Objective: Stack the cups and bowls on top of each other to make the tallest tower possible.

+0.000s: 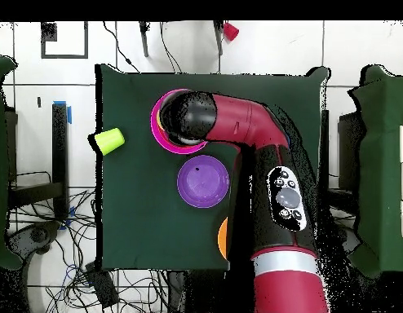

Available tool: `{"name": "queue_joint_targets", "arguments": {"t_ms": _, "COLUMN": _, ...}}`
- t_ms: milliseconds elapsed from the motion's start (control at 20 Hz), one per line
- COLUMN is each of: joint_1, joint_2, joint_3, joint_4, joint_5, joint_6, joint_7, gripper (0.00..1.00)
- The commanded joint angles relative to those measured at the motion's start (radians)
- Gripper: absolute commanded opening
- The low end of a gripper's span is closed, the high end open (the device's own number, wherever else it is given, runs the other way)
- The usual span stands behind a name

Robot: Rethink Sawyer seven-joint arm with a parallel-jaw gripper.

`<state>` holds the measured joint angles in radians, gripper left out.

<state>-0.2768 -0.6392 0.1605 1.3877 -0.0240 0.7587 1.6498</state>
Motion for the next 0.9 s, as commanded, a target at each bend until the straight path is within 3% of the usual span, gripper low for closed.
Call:
{"name": "queue_joint_targets", "arguments": {"t_ms": 50, "joint_1": -0.008, "joint_2": 0.066, "joint_3": 0.061, "joint_4": -0.023, "joint_5": -0.052, "joint_6": 0.010, "joint_7": -0.018, "gripper": 0.00}}
{"name": "queue_joint_targets", "arguments": {"t_ms": 900, "joint_1": -0.023, "joint_2": 0.093, "joint_3": 0.086, "joint_4": -0.029, "joint_5": -0.072, "joint_6": -0.015, "joint_7": -0.076, "gripper": 0.00}}
